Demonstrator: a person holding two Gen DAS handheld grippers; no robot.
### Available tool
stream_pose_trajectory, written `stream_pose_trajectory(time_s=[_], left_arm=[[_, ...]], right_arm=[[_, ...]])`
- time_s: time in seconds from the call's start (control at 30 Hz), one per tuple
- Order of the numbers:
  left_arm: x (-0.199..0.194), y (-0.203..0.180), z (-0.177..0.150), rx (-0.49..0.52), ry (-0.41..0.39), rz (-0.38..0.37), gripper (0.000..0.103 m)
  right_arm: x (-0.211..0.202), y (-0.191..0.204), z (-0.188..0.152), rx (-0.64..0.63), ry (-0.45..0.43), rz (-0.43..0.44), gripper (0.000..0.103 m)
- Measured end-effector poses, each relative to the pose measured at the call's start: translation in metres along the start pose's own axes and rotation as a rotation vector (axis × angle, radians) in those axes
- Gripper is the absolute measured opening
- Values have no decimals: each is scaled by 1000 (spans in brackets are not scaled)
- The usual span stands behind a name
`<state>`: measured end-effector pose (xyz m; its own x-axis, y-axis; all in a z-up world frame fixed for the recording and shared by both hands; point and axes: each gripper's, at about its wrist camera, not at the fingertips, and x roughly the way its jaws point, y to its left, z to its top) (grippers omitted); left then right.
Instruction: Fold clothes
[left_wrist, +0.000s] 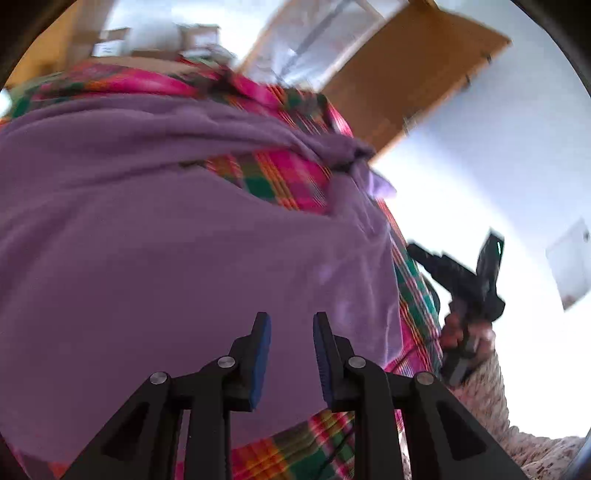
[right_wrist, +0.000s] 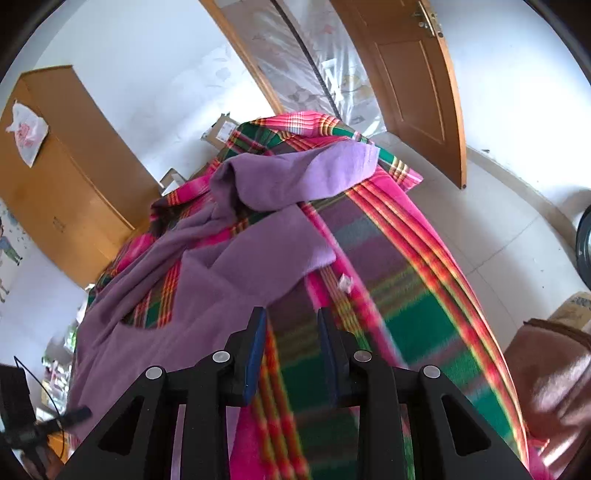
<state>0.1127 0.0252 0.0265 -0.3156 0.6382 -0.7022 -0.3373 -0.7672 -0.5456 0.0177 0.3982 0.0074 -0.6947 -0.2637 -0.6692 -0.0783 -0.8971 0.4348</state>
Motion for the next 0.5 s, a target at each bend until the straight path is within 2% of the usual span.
stream_pose_trajectory(time_s=[0.17,0.3,0.47,0.5], left_arm=[[33,-18,1,55,97,-31,24],[43,-18,1,54,143,-41,24],[39,-16,1,50,140,-20,24],[39,-16,0,50,143,-18,24]], right_arm=[[24,-2,16,0,24,4,29],[41,-2,22,-7,47,-4,29],[50,2,28,-20,42,0,29],[52,3,29,-24,44,-4,21]])
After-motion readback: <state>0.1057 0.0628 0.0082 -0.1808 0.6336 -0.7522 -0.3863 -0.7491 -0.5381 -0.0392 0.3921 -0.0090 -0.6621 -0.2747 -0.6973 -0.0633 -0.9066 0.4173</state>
